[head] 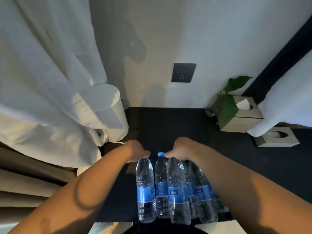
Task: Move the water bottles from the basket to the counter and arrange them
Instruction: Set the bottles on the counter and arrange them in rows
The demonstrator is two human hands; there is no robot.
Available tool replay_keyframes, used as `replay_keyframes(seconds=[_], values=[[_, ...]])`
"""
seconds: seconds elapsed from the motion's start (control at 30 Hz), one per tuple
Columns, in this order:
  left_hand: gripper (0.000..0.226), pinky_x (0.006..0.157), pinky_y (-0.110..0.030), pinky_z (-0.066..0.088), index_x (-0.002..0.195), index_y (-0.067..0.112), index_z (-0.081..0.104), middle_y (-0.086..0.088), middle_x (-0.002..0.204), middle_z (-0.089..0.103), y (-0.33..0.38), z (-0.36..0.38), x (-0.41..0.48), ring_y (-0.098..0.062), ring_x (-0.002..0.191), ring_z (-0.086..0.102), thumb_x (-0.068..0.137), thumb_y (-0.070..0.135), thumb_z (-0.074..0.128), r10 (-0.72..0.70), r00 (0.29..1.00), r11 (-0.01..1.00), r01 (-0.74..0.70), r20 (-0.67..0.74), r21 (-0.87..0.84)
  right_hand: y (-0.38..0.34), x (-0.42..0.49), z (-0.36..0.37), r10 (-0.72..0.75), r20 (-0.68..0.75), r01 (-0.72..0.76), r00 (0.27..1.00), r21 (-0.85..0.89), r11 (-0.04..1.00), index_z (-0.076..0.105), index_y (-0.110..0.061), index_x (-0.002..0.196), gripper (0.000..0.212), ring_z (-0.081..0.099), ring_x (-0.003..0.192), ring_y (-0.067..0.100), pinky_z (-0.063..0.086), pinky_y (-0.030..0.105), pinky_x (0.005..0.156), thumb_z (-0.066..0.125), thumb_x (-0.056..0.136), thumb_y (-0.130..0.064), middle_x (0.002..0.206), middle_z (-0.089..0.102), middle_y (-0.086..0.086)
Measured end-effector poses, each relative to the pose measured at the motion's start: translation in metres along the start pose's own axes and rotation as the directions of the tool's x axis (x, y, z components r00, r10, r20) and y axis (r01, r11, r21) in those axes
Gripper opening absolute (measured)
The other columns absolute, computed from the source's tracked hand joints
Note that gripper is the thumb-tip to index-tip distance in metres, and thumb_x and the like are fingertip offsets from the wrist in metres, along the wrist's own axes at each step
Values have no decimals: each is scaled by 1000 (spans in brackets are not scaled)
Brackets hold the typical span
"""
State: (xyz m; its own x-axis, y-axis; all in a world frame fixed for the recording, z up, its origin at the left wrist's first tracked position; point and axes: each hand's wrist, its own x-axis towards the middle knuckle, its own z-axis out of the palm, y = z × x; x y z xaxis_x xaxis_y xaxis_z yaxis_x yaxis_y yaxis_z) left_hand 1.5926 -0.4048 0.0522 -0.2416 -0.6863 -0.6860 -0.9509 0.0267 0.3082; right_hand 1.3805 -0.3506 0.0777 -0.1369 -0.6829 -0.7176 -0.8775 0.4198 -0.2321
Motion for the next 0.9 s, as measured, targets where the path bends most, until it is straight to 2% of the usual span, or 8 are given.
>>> replay_keyframes(seconds=[0.13,0.2,0.3,0.43,0.63,0.7,0.8,0.9], values=[[41,67,-36,54,72,8,72,-10,76,68,20,-25,-25,-22,73,66,82,46,63,35,992,999,-35,-119,-4,-2,1,-25,-59,-98,63,993,43,997,62,-14,66,45,58,60,17,41,29,54,73,87,-52,66,59,1],[34,68,-36,57,81,13,77,-9,83,73,31,-38,-37,-22,79,70,79,46,66,22,977,1000,-21,-213,7,-7,-1,-41,-99,-135,101,986,5,995,62,-13,65,48,58,60,17,43,30,55,70,87,-55,66,62,2],[26,57,-29,50,77,22,70,0,75,69,45,-54,-49,-15,72,66,74,47,68,-10,932,1000,14,-363,8,-14,-4,-63,-163,-204,160,965,-31,987,74,-12,70,46,66,67,20,49,31,61,65,87,-54,72,70,3],[25,55,-28,41,74,20,64,1,71,63,57,-67,-53,-15,67,60,76,45,66,36,847,995,19,-530,97,-17,-11,-86,-241,-353,245,904,-33,969,72,-14,70,42,65,64,17,41,28,53,65,85,-52,68,68,3],[37,50,-28,37,69,14,57,-2,66,58,78,-91,-39,-18,61,56,83,46,67,24,809,998,12,-587,59,-18,-14,-97,-336,-626,389,704,-56,919,64,-32,89,21,59,74,10,47,30,58,70,85,-52,81,63,-9],[37,59,-30,44,76,11,58,-6,78,65,87,-100,-30,-24,71,62,88,46,65,21,804,995,38,-594,87,-18,-10,-99,-340,-661,409,669,-55,911,64,-32,94,15,60,76,16,53,34,60,67,88,-46,83,64,-6],[31,77,-34,50,99,7,65,-14,103,68,100,-116,-15,-32,95,66,94,38,60,-12,847,995,62,-531,76,-21,1,-107,-348,-692,422,633,-68,904,65,-28,102,14,60,81,22,57,39,67,63,94,-39,89,65,0],[31,78,-35,48,105,6,64,-15,105,67,110,-126,-1,-32,92,63,94,34,60,-1,832,998,33,-555,47,-26,14,-118,-348,-704,437,619,-59,898,65,-23,102,14,59,80,22,51,35,64,63,95,-35,87,62,2]])
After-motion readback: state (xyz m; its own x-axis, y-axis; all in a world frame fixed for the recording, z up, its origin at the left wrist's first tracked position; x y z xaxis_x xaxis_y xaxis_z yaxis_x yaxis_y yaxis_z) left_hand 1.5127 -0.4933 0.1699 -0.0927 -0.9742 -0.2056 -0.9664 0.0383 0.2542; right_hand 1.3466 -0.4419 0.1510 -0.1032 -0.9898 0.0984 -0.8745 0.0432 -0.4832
